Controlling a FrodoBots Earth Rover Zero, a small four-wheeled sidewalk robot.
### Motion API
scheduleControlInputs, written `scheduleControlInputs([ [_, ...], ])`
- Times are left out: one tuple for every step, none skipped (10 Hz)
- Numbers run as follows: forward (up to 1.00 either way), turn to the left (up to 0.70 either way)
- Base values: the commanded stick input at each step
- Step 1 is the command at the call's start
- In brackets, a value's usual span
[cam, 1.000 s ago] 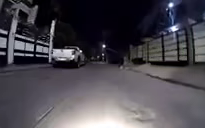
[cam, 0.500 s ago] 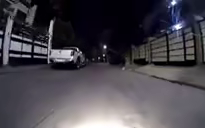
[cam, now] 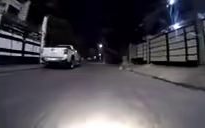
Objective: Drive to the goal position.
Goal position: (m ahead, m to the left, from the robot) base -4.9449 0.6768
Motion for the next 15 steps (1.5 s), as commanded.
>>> scheduleControlInputs([
  [1.0, 0.03],
  [1.0, 0.05],
  [1.0, 0.05],
  [1.0, 0.05],
  [1.0, 0.05],
  [1.0, 0.05],
  [1.0, 0.05],
  [1.0, 0.05],
  [1.0, 0.05],
  [1.0, 0.05],
  [1.0, 0.05],
  [1.0, 0.05],
  [1.0, 0.05],
  [1.0, 0.05],
  [1.0, 0.05],
])
